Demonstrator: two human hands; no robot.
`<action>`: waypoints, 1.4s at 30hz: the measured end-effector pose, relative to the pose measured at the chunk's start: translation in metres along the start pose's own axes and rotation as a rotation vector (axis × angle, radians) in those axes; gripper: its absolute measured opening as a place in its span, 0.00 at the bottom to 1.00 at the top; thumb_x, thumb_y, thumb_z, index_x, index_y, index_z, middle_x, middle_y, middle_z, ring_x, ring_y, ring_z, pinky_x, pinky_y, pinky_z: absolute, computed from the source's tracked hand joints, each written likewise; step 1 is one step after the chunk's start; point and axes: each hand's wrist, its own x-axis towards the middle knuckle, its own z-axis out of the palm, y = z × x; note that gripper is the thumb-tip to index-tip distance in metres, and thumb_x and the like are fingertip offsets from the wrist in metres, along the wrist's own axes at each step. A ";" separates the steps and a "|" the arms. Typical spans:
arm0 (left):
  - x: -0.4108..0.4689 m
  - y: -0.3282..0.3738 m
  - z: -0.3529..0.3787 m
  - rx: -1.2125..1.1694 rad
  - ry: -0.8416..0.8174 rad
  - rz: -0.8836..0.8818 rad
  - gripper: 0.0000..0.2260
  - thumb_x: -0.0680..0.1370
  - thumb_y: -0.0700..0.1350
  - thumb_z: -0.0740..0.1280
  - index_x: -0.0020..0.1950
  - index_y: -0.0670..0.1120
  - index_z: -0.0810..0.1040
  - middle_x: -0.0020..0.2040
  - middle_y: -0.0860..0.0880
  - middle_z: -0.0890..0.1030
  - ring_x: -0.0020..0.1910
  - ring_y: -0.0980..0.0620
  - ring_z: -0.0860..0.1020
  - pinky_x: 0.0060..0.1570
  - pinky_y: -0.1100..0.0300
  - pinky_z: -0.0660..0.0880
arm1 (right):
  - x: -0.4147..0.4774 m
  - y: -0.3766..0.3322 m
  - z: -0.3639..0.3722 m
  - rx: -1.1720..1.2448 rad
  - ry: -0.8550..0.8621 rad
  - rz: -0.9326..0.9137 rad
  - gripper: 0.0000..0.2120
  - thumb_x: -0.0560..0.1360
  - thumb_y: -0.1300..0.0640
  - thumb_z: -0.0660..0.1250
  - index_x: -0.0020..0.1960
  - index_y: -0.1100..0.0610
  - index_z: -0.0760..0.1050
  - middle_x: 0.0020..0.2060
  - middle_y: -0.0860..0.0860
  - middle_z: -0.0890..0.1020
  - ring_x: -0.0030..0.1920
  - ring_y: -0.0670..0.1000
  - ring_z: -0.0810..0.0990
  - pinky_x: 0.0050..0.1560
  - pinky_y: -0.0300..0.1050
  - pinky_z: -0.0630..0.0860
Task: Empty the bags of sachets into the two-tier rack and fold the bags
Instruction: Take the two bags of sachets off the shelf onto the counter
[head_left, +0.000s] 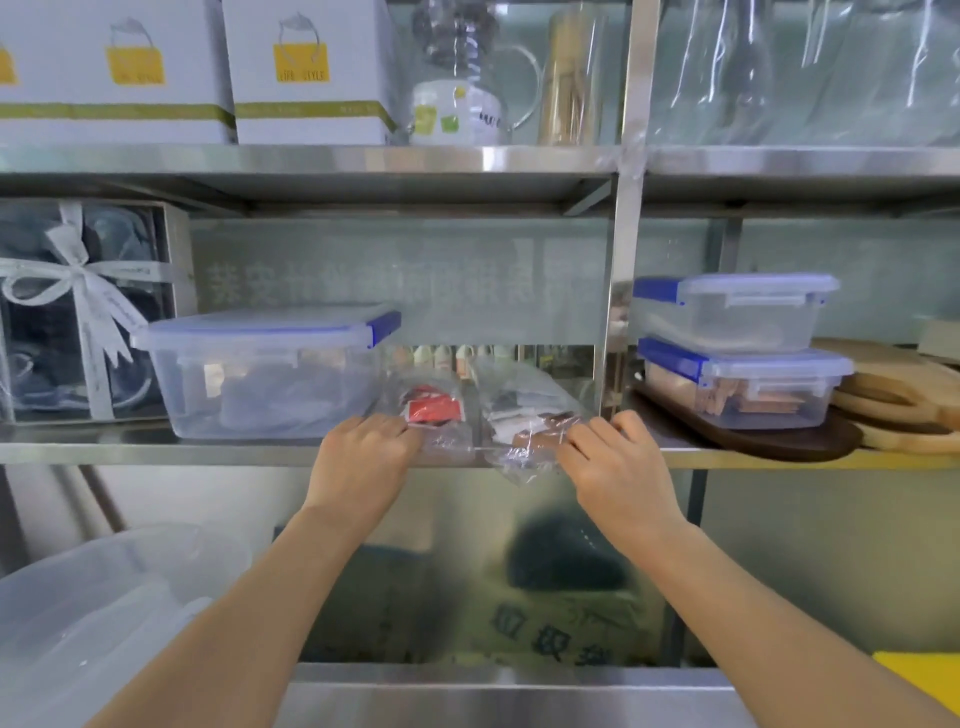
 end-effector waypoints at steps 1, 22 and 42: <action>-0.002 -0.002 -0.002 -0.010 0.002 0.004 0.16 0.48 0.33 0.80 0.29 0.45 0.80 0.24 0.47 0.78 0.22 0.47 0.77 0.22 0.62 0.73 | 0.003 0.001 -0.004 0.026 -0.001 0.019 0.06 0.60 0.65 0.74 0.35 0.58 0.80 0.31 0.52 0.82 0.32 0.51 0.79 0.38 0.43 0.72; -0.025 -0.022 -0.253 -0.277 -0.209 -0.042 0.07 0.76 0.41 0.66 0.48 0.47 0.84 0.45 0.43 0.85 0.45 0.41 0.79 0.43 0.53 0.72 | 0.040 0.031 -0.228 0.347 -0.327 0.298 0.06 0.70 0.68 0.59 0.45 0.61 0.72 0.44 0.62 0.80 0.45 0.62 0.77 0.41 0.50 0.67; -0.256 0.066 -0.379 -0.462 -0.844 0.316 0.06 0.75 0.51 0.66 0.48 0.56 0.82 0.45 0.60 0.83 0.46 0.59 0.78 0.46 0.62 0.72 | -0.140 -0.073 -0.401 0.703 -1.068 0.053 0.07 0.73 0.63 0.63 0.38 0.54 0.74 0.31 0.42 0.73 0.33 0.42 0.71 0.31 0.33 0.67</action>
